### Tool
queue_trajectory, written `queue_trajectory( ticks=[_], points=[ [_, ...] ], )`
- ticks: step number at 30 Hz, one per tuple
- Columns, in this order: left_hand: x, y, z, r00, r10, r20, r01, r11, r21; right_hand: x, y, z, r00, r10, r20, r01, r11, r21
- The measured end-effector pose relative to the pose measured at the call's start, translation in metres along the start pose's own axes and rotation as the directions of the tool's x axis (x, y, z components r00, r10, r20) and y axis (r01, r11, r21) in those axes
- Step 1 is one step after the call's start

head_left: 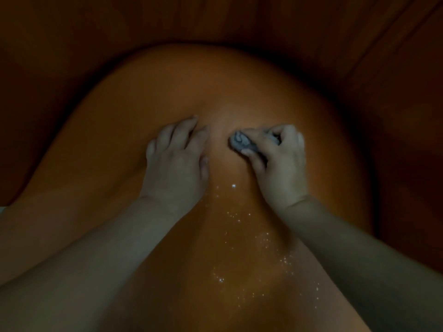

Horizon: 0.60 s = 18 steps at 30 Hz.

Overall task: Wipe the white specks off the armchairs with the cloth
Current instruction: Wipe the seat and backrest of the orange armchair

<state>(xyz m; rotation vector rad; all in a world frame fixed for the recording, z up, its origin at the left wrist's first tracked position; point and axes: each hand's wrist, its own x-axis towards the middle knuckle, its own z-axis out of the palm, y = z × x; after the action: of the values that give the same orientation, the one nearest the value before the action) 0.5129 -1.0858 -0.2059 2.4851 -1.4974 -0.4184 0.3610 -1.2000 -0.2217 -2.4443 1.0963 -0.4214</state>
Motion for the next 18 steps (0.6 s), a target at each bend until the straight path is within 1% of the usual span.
queue_trajectory(
  ticks=[2, 3, 5, 7, 9, 11, 13, 15, 18],
  points=[
    [-0.001, 0.001, -0.001, 1.000, 0.007, 0.009, -0.007, 1.000, -0.009, 0.023, 0.012, -0.002, 0.999, -0.007, -0.036, 0.006, 0.999, -0.042],
    [-0.001, 0.001, -0.001, 1.000, 0.010, 0.014, -0.010, 1.000, -0.015, 0.034, 0.018, -0.002, 0.997, 0.022, -0.072, -0.026, 0.998, -0.052],
    [-0.001, 0.000, 0.000, 1.000, 0.019, 0.024, -0.018, 1.000, -0.020, 0.043, 0.023, -0.001, 0.982, 0.136, -0.129, -0.142, 0.989, -0.039],
    [-0.001, -0.001, -0.001, 0.999, 0.026, 0.028, -0.025, 1.000, -0.011, 0.030, 0.013, 0.002, 0.968, 0.194, -0.156, -0.198, 0.980, -0.011],
    [0.000, -0.003, -0.003, 0.999, 0.024, 0.035, -0.024, 1.000, -0.006, 0.002, -0.004, 0.005, 0.980, 0.155, -0.123, -0.153, 0.988, 0.023],
    [-0.002, -0.006, -0.006, 0.999, 0.013, 0.044, -0.012, 1.000, -0.005, -0.028, -0.013, 0.006, 0.997, 0.070, -0.042, -0.069, 0.997, 0.017],
    [-0.006, -0.012, -0.009, 0.999, -0.004, 0.042, 0.005, 1.000, -0.010, -0.041, -0.013, 0.002, 1.000, 0.017, 0.005, -0.017, 1.000, 0.012],
    [-0.011, -0.020, -0.013, 0.999, -0.025, 0.033, 0.025, 1.000, -0.008, -0.031, -0.012, 0.001, 0.999, 0.036, -0.011, -0.036, 0.999, 0.028],
    [-0.022, -0.030, -0.015, 0.998, -0.061, 0.033, 0.061, 0.998, 0.002, -0.005, -0.021, 0.010, 0.984, 0.153, -0.097, -0.150, 0.988, 0.033]
  ],
)
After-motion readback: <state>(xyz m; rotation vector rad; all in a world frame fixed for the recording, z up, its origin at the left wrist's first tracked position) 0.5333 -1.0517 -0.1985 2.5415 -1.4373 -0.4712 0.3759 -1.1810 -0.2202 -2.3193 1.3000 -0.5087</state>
